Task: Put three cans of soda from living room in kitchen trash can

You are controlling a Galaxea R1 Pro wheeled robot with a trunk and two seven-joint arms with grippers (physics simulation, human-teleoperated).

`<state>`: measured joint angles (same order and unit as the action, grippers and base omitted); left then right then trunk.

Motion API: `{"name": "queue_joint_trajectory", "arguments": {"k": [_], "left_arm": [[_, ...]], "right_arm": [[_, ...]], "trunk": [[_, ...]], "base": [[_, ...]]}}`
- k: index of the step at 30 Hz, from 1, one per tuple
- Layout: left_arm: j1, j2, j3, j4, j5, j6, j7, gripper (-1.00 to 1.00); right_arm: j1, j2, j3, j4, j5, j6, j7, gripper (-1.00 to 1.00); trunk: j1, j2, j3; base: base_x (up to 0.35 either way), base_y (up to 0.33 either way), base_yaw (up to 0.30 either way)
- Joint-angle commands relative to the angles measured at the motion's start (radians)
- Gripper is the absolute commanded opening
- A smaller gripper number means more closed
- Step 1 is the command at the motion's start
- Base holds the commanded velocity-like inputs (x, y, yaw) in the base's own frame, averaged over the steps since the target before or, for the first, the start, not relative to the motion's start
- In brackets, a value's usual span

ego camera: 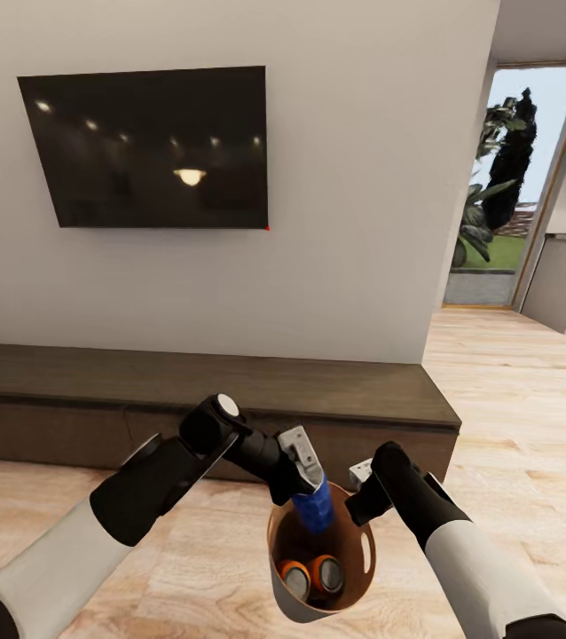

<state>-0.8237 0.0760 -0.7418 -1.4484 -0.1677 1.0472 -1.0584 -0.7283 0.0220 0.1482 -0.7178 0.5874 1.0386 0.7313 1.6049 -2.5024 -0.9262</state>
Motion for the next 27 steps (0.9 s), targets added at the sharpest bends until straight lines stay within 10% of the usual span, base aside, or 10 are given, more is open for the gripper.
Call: {"name": "queue_joint_trajectory", "arguments": {"k": [1,24,27], "left_arm": [[0.0,-0.001,-0.003,0.001,-0.001,0.0,0.004,-1.0],[0.0,-0.08,-0.14,0.161,-0.003,0.0,0.026,-1.0],[0.0,-0.077,-0.141,0.157,-0.044,0.0,0.025,-1.0]], "right_arm": [[0.0,0.0,-0.001,0.0,-0.027,0.009,0.003,-1.0],[0.0,0.001,-0.001,-0.002,-0.026,0.009,0.003,-1.0],[0.0,0.0,-0.001,-0.002,-0.026,0.009,0.003,-1.0]], "trunk": [[0.0,0.0,0.0],[0.0,0.0,0.0],[0.0,0.0,0.0]], "base": [[0.0,0.0,0.0],[0.0,0.0,0.0],[0.0,0.0,0.0]]}}
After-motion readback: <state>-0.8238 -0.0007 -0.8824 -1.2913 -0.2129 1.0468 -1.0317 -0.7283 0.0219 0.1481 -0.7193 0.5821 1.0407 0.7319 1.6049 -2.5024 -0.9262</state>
